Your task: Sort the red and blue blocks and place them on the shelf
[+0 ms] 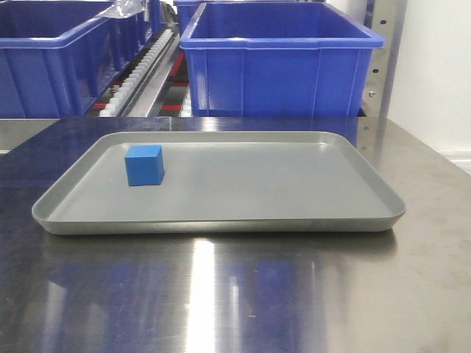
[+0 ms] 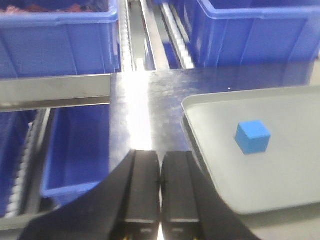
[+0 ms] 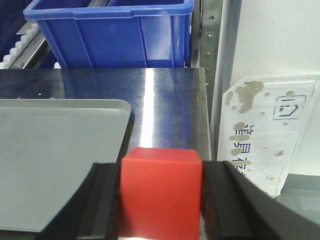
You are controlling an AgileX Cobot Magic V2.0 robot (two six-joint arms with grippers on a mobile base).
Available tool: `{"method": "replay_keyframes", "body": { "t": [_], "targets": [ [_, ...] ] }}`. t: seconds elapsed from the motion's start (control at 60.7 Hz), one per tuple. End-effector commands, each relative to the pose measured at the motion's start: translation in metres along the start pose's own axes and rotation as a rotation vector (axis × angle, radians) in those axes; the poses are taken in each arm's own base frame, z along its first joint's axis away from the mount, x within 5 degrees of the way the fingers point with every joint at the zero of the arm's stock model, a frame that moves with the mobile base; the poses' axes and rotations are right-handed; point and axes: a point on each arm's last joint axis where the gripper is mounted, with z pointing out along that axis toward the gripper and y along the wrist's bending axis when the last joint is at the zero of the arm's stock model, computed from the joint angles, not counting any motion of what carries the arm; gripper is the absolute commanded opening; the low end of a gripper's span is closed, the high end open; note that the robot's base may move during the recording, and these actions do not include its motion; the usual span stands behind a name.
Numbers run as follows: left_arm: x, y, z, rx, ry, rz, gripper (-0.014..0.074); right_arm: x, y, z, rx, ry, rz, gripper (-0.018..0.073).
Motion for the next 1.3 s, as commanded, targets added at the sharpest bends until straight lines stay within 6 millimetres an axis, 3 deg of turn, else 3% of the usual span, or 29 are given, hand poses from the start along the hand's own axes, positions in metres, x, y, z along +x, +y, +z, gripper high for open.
{"method": "replay_keyframes", "body": {
  "t": [0.0, 0.148, 0.264, 0.445, 1.285],
  "targets": [
    [-0.056, -0.002, 0.020, -0.012, 0.059, 0.052, 0.0140, -0.019, 0.001, -0.003, -0.003, -0.124, -0.009, 0.0060],
    [-0.099, -0.003, 0.064, -0.057, 0.293, 0.066, 0.0140, -0.019, 0.001, -0.003, -0.003, -0.124, -0.009, 0.0060],
    [-0.108, -0.005, 0.099, -0.078, 0.445, 0.068, 0.0140, -0.019, 0.001, -0.003, -0.003, -0.124, -0.009, 0.0060],
    [-0.114, -0.010, 0.135, -0.067, 0.502, 0.067, 0.0140, -0.019, 0.001, -0.003, -0.003, -0.124, -0.009, 0.0060],
    [-0.114, -0.013, 0.143, -0.045, 0.496, 0.043, 0.0140, -0.019, 0.001, -0.003, -0.003, -0.124, -0.009, 0.0060]
  ]
}}
